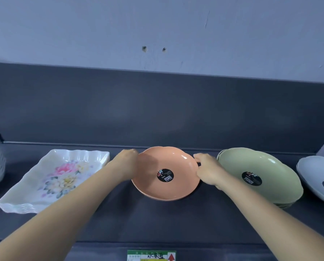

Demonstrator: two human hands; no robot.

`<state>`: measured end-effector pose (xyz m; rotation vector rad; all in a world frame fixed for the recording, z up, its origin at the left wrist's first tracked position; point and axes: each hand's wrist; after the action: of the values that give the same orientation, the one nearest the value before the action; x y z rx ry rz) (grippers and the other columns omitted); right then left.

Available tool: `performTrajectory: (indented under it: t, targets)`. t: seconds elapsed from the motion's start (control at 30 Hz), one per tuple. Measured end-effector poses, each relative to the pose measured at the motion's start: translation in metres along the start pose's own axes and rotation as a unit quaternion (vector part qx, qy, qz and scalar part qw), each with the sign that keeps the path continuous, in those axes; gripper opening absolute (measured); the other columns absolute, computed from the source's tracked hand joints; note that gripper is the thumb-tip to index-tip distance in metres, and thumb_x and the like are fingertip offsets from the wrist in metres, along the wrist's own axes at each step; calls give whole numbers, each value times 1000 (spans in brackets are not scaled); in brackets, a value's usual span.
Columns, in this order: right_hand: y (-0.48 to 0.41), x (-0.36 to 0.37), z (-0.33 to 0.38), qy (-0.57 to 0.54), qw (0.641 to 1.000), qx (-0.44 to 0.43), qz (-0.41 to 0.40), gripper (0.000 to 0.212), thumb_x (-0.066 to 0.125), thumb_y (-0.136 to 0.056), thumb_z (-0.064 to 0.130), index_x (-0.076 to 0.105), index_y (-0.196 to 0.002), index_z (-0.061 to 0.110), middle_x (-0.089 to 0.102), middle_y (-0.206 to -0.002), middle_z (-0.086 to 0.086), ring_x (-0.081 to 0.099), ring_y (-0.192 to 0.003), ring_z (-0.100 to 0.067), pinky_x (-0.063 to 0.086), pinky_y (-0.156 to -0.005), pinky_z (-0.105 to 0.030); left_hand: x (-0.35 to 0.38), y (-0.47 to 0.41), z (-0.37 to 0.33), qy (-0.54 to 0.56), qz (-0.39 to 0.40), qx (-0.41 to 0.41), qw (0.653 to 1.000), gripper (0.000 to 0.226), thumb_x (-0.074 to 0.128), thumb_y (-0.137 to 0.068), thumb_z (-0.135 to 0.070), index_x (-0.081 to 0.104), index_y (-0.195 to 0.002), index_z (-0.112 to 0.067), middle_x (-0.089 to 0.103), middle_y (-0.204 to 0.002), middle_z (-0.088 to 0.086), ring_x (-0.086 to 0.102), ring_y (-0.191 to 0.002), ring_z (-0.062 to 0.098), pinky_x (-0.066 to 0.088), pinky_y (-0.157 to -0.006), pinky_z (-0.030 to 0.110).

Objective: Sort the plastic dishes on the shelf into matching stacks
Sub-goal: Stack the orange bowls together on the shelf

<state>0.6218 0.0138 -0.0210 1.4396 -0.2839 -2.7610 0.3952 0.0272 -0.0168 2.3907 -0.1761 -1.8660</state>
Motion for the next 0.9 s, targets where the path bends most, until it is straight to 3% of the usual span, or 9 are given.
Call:
performTrajectory:
  t: [0.1, 0.17, 0.23, 0.3, 0.33, 0.4, 0.57, 0.73, 0.9]
  targets:
    - [5, 0, -10, -21, 1000, -8, 8, 26, 35, -80, -2, 55, -95, 2, 62, -118, -16, 56, -89, -35, 45, -73, -37, 1, 10, 3, 3, 8, 29, 1000, 10, 43, -85, -4, 42, -76, -9, 46, -78, 2, 42, -76, 21, 28, -51, 23]
    - [6, 2, -18, -26, 1000, -5, 7, 14, 38, -76, 0, 48, -80, 8, 64, -106, -13, 52, -77, -34, 34, -65, -33, 3, 17, 8, 18, 12, 49, 999, 4, 46, -83, -7, 50, -86, -6, 54, -89, 4, 47, -80, 23, 34, -56, 25]
    - [8, 1, -22, -24, 1000, -2, 18, 13, 43, -77, 2, 46, -76, 14, 59, -92, -6, 46, -74, -28, 32, -66, -32, 4, 22, 13, 43, 12, 61, 997, 17, 51, -83, -13, 56, -97, -4, 60, -100, 5, 54, -87, 23, 40, -62, 26]
    - [14, -2, -19, -35, 999, -13, 36, 34, 52, -82, 7, 56, -114, 17, 57, -118, -3, 55, -105, -24, 45, -84, -35, 3, 27, 16, 52, 4, 71, 996, 34, 56, -84, -19, 56, -117, -9, 61, -117, 5, 57, -102, 23, 47, -78, 30]
    - [18, -5, -16, -34, 999, -19, 31, 53, 55, -85, 12, 45, -136, 18, 49, -138, -1, 48, -125, -21, 43, -99, -35, 1, 30, 18, 55, -6, 73, 996, 45, 57, -86, -23, 52, -129, -12, 57, -128, 3, 55, -113, 23, 47, -89, 32]
    - [27, -8, -5, -44, 998, -38, 14, 66, 57, -87, 18, 30, -148, 22, 35, -153, 6, 36, -139, -15, 37, -109, -35, -5, 35, 21, 75, -38, 93, 992, 58, 59, -89, -30, 41, -143, -16, 49, -142, 1, 47, -128, 21, 41, -101, 31]
    - [52, -3, 33, -41, 995, -92, -10, 61, 59, -90, 24, 36, -146, 25, 40, -149, 8, 36, -138, -13, 34, -111, -33, -24, 55, 41, 111, -112, 154, 975, 52, 61, -90, -34, 49, -138, -19, 54, -136, -1, 50, -124, 16, 39, -97, 23]
    - [75, 23, 95, -45, 988, -147, -34, 57, 62, -88, 31, 43, -141, 27, 49, -142, 12, 43, -132, -8, 35, -108, -32, -49, 94, 101, 125, -187, 156, 962, 39, 60, -89, -42, 58, -125, -28, 56, -112, -11, 52, -98, 4, 41, -70, 16]
    - [105, 78, 184, -71, 976, -207, -7, 53, 62, -90, 29, 45, -139, 24, 53, -134, 11, 46, -128, -8, 36, -104, -27, -82, 148, 218, 128, -254, 103, 953, 35, 66, -85, -40, 65, -116, -23, 58, -97, -10, 55, -87, 5, 42, -77, 19]
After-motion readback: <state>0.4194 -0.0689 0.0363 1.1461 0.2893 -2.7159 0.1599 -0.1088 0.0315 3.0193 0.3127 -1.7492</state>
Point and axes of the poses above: each hand's wrist, its own y-axis away from the middle knuckle, its own x-axis out of the palm, z = x × y
